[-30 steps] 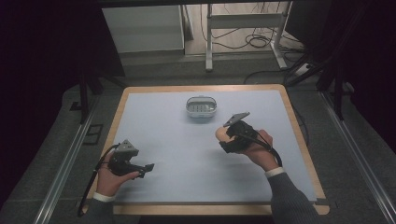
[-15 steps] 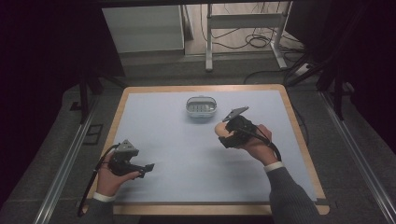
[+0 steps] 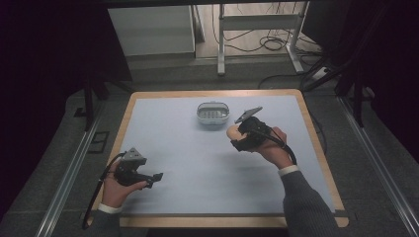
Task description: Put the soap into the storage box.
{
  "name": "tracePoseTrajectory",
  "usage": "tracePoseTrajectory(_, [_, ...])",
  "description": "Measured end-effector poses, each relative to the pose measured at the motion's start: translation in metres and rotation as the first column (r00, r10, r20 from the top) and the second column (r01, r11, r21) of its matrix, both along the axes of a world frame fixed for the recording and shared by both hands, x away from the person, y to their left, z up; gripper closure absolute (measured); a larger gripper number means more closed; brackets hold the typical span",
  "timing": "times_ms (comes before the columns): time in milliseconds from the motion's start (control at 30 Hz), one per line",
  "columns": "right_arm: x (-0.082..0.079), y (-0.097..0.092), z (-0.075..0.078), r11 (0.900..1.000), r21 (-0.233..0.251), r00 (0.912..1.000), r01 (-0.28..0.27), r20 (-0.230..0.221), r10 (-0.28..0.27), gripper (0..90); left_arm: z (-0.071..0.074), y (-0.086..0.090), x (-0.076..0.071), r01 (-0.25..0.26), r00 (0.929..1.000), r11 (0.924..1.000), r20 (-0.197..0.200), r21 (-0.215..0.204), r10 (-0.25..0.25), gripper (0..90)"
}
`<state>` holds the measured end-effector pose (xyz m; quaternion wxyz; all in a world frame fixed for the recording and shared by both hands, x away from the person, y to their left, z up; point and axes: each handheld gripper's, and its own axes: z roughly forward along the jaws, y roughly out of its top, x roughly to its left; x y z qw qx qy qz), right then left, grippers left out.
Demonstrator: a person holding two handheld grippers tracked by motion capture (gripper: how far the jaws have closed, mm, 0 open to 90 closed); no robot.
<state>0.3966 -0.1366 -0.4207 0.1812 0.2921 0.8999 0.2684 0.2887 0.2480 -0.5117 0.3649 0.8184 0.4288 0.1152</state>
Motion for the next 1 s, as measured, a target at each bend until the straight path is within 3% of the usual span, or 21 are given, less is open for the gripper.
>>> tracePoseTrajectory(1000, [0.029,0.005,0.006,0.9998,0.008,0.9998,-0.017,0.004,0.017,33.0,0.0,0.0,0.0,0.001,1.0,1.0,0.002,-0.003,-0.001,9.1])
